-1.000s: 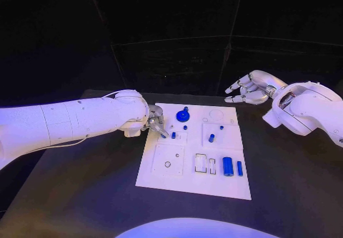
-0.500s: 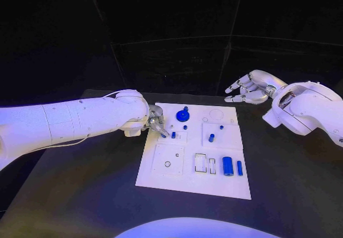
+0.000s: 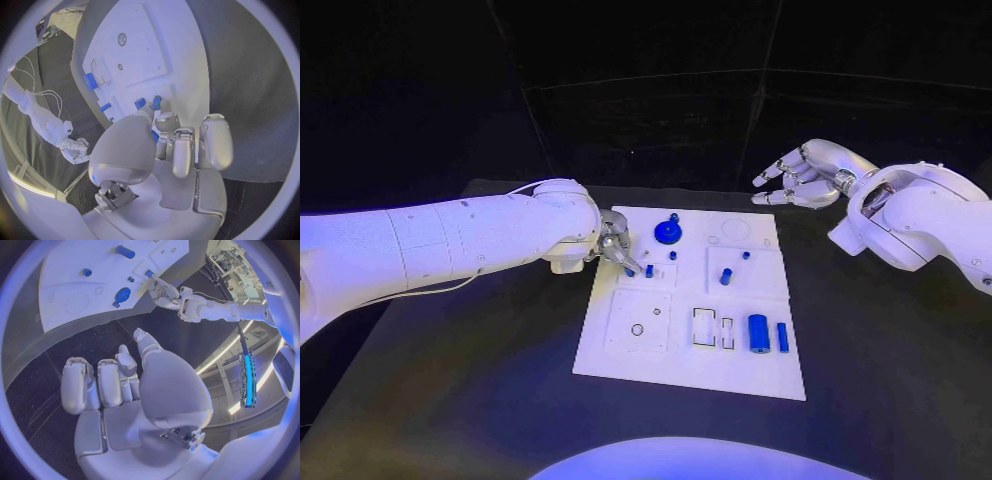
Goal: Assemble the parts on the task board
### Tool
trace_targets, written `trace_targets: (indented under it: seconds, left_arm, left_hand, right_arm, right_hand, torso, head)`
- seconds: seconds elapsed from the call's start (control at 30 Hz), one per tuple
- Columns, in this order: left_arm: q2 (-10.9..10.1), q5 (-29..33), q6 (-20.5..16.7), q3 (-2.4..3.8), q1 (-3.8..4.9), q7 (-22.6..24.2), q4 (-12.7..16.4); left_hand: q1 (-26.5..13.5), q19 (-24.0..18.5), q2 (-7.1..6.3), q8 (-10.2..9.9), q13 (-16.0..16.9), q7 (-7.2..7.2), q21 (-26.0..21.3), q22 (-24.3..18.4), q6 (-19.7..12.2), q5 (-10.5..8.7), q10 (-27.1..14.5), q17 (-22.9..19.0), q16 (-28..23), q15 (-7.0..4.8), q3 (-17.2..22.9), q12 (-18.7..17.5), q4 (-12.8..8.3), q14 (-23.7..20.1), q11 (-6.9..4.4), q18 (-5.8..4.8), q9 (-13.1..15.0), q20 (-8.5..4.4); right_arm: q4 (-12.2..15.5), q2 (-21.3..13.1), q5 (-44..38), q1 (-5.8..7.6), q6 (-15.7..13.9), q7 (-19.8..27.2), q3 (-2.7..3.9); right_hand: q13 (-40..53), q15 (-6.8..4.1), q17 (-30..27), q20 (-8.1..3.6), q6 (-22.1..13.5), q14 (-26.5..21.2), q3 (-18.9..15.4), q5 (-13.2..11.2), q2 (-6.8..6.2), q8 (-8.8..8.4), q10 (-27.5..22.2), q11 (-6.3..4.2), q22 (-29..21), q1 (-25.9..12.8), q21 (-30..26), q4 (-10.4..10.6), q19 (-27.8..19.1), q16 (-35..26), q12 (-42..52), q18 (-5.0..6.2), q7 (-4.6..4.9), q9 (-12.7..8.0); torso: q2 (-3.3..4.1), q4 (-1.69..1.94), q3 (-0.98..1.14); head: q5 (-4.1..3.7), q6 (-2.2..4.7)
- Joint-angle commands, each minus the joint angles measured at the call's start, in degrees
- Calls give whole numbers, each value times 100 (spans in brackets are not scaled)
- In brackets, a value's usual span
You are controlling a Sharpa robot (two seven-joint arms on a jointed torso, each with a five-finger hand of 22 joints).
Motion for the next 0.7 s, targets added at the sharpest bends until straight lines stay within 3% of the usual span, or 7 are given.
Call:
trace_targets:
  seconds: [0.03, 0.7]
  left_arm:
    - [9, -42, 99, -12, -10, -60, -21]
    - [48, -42, 74, -12, -9, -60, -65]
  left_hand:
    - [-63, 28, -5, -28, 6, 17, 33, 8, 21, 20, 49, 1509, 18, -46, -32, 24, 34, 594, -9, -53, 3, -23]
    - [-303, 37, -112, 36, 4, 6, 34, 28, 57, 20, 76, 1509, 18, -53, -398, 43, 214, 594, -18, -56, 78, -31]
  right_arm:
    - [17, -2, -13, 13, 1, 53, 3]
    - [40, -6, -13, 13, -40, 85, 3]
  right_hand:
    - [2, -55, -2, 1, 29, 191, 7, -6, 33, 38, -23, -13, 156, 0, -21, 31, -49, -33, -8, 71, -5, -3]
    - [2, -56, -10, 1, 34, 190, 5, -4, 35, 42, -21, -13, 154, -7, -24, 38, -50, -41, -8, 71, -6, -2]
  torso:
    - [0, -3, -1]
    - [-1, 5, 0]
  head:
    - [1, 5]
    - [-25, 3]
